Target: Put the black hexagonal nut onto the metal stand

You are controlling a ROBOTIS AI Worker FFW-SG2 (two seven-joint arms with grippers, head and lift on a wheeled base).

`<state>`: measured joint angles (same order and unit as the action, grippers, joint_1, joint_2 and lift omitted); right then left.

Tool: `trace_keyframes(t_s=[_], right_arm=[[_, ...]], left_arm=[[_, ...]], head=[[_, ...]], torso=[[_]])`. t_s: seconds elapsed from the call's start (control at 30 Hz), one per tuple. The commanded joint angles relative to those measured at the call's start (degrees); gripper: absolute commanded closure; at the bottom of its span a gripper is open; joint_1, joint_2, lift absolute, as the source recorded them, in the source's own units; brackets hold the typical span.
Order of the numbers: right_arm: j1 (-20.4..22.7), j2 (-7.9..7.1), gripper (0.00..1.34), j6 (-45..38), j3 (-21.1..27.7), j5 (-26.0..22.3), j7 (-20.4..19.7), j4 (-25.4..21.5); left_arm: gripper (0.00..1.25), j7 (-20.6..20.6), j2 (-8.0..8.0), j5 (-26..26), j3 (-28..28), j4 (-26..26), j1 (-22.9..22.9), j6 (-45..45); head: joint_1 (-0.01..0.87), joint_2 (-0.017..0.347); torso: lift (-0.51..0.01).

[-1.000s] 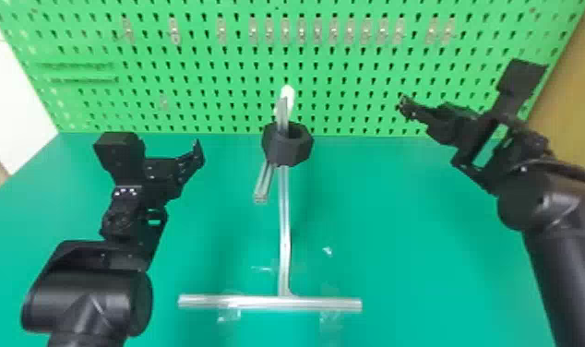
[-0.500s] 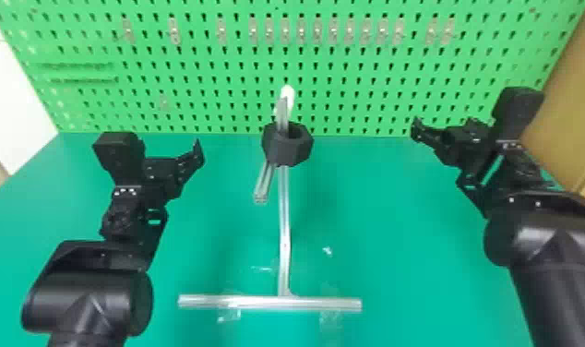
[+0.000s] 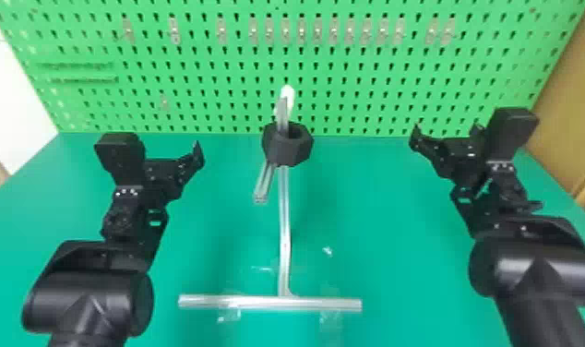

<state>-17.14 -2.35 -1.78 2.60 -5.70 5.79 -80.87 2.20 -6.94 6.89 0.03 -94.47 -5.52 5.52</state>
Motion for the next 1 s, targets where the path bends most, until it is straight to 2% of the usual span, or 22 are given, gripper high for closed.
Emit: trace_keyframes(t_s=[0.0, 0.3, 0.97], right_arm=[[1.23, 0.16, 0.02, 1.25, -0.23, -0.63, -0.25, 0.01], [2.81, 0.16, 0.03, 0.55, -0.40, -1.42, -0.43, 0.01], [3.43, -0.11, 0.03, -0.07, -0.49, -1.86, -0.69, 0.01]], left_arm=[[0.16, 0.00, 0.00, 0.58, -0.03, 0.60, -0.20, 0.11], [0.16, 0.00, 0.00, 0.84, -0.38, 1.65, -0.37, 0.11], [0.16, -0.09, 0.00, 0.49, -0.65, 2.00, -0.11, 0.11]], head=[[0.693, 0.081], [0.693, 0.081], [0.693, 0.081]], torso=[[-0.001], [-0.001], [-0.001]])
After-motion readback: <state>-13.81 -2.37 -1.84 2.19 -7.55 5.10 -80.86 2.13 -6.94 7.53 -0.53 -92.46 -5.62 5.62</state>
